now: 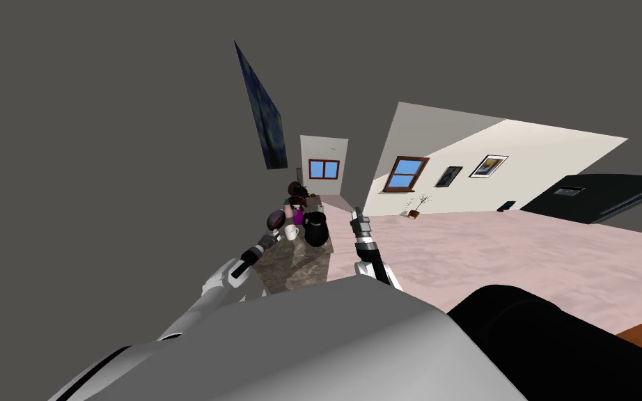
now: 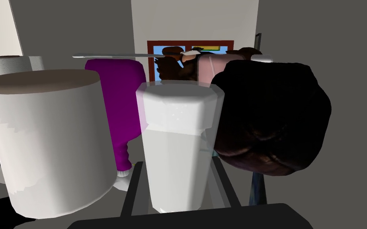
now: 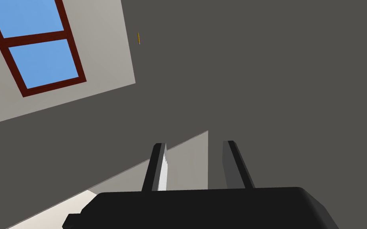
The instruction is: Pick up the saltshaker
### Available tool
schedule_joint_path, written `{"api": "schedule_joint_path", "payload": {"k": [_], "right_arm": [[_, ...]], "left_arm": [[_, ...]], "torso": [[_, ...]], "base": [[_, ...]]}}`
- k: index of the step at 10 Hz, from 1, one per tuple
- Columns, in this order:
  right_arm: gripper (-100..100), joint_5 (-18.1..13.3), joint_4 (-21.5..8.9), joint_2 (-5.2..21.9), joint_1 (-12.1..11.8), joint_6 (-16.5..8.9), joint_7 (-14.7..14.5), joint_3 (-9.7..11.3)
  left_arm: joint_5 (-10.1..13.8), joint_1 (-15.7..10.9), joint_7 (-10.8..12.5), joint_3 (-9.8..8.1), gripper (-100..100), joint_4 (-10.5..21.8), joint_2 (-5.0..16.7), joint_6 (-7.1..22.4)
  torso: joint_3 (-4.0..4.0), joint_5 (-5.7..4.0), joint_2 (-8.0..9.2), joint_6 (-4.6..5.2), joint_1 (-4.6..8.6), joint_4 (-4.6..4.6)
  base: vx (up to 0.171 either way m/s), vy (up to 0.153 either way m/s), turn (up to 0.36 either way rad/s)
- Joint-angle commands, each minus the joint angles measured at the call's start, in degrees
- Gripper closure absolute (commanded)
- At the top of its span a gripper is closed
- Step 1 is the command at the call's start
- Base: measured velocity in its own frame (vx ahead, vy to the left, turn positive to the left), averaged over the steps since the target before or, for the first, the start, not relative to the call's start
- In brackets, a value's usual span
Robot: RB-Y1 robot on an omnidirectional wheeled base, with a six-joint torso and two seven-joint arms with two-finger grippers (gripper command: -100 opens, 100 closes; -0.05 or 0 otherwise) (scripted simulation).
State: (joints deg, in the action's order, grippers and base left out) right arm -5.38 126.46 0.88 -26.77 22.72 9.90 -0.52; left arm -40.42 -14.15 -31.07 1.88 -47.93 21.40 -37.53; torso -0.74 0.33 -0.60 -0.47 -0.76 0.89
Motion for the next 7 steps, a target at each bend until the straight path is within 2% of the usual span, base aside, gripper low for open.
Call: {"api": "schedule_joint_path", "payload": {"k": [1, 2, 3, 4, 6, 7], "right_arm": [[0, 0.0, 0.0, 0.0, 0.0, 0.0, 0.0, 0.0], [0, 0.0, 0.0, 0.0, 0.0, 0.0, 0.0, 0.0], [0, 0.0, 0.0, 0.0, 0.0, 0.0, 0.0, 0.0], [0, 0.0, 0.0, 0.0, 0.0, 0.0, 0.0, 0.0], [0, 0.0, 0.0, 0.0, 0.0, 0.0, 0.0, 0.0], [0, 0.0, 0.0, 0.0, 0.0, 0.0, 0.0, 0.0]], "left_arm": [[0.1, 1.0, 0.4, 0.26, 100, -2.9, 0.2, 0.5], [1.2, 3.6, 0.6, 1.36, 100, -4.6, 0.6, 2.8], [1.2, 4.4, 0.6, 1.36, 100, -5.4, 0.6, 2.8], [1.2, 4.4, 0.6, 1.36, 100, -5.6, 0.6, 2.8], [1.2, 4.4, 0.6, 1.36, 100, -8.1, 0.6, 2.8], [2.2, 7.1, 0.8, 2.47, 100, -10.0, 1.0, 5.1]], "torso": [[0.00, 0.00, 0.00, 0.00, 0.00, 0.00], [0.02, -0.01, 0.02, -0.01, 0.00, -0.01], [-0.02, 0.03, -0.01, 0.01, -0.06, 0.04], [-0.12, 0.09, -0.06, -0.04, -0.12, 0.18], [-0.14, 0.09, -0.05, -0.07, -0.10, 0.22], [-0.11, 0.07, -0.03, -0.04, -0.06, 0.19]], "base": [[0.007, 0.013, 0.015], [0.018, 0.027, -0.075], [0.022, 0.031, -0.063], [0.011, 0.014, -0.002], [-0.004, -0.001, 0.014], [0.017, 0.023, -0.117]]}}
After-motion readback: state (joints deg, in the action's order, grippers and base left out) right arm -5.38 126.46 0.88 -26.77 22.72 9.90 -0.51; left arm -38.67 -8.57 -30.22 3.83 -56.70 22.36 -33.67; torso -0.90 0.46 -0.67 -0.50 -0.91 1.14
